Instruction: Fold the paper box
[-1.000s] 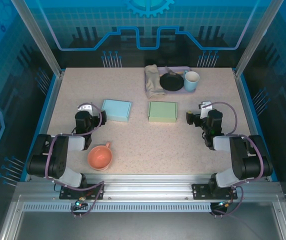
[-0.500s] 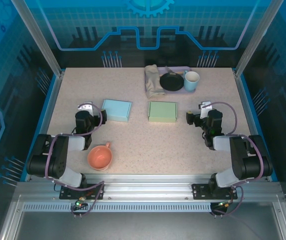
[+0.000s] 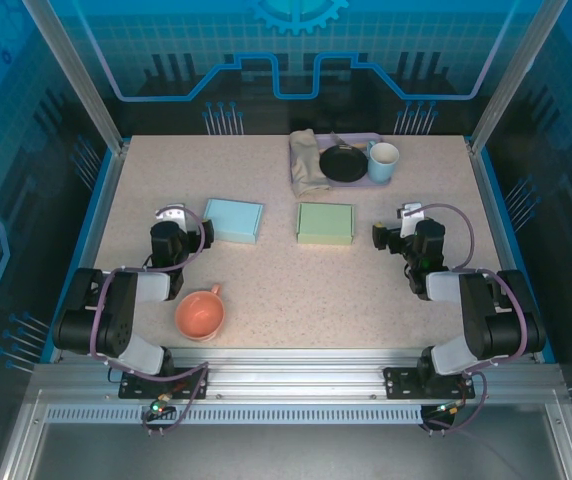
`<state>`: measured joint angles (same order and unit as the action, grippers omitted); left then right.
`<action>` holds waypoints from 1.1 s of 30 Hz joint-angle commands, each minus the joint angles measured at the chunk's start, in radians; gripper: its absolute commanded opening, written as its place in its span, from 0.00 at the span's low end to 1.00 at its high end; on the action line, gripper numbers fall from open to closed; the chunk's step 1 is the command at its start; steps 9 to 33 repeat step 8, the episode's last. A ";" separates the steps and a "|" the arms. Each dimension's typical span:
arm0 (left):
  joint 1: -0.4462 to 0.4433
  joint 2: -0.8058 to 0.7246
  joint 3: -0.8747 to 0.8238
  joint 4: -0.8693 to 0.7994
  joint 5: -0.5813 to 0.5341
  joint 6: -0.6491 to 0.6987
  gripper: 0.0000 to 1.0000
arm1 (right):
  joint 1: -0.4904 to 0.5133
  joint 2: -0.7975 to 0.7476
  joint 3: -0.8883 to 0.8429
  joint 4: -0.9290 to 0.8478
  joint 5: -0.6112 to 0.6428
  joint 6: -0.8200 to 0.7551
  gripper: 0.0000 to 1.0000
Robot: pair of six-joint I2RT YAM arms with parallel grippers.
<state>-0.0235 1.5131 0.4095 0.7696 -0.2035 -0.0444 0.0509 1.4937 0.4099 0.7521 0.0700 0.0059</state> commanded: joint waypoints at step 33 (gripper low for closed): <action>0.005 0.004 0.006 0.017 0.081 0.033 0.99 | 0.006 0.010 0.018 0.006 -0.009 -0.011 1.00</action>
